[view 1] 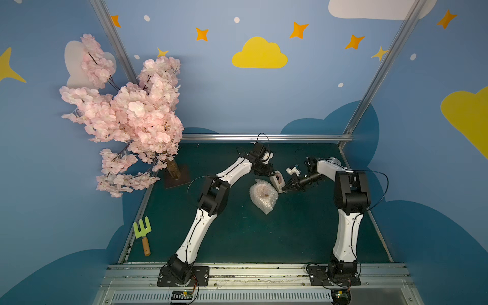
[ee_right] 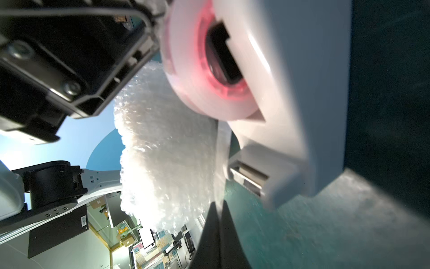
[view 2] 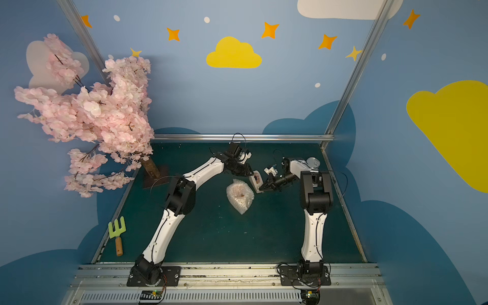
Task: Wrap mugs in bubble wrap
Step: Tear off the tape using the Tape Cutter.
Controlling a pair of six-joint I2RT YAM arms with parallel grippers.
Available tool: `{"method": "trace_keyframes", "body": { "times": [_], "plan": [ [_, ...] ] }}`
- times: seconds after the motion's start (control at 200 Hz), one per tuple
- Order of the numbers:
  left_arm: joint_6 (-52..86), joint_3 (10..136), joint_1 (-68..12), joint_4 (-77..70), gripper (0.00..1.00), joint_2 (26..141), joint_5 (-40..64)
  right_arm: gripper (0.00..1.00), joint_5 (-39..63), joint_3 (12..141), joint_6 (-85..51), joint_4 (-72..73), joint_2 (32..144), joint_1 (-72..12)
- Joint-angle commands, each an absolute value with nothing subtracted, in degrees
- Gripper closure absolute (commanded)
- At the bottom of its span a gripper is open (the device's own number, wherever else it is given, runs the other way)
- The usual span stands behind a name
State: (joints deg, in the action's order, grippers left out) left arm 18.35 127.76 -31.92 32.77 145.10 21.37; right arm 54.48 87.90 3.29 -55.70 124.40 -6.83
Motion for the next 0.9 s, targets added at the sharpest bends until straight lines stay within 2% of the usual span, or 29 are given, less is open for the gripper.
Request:
{"method": "trace_keyframes", "body": {
  "times": [0.0, 0.676, 0.896],
  "plan": [
    [17.2, 127.1, -32.3, 37.7, 0.71, 148.5, 18.4, 1.0, 54.2, 86.3, 4.0, -58.5, 121.2, -6.4],
    [16.9, 128.1, -32.5, 38.5, 0.71, 148.9, 17.9, 1.0, 53.0, 81.0, 2.5, -57.9, 121.4, -5.8],
    [16.7, 128.1, -32.5, 38.7, 0.71, 149.2, 17.9, 1.0, 49.0, 81.9, -1.3, -55.3, 122.8, -4.5]
  ]
}}
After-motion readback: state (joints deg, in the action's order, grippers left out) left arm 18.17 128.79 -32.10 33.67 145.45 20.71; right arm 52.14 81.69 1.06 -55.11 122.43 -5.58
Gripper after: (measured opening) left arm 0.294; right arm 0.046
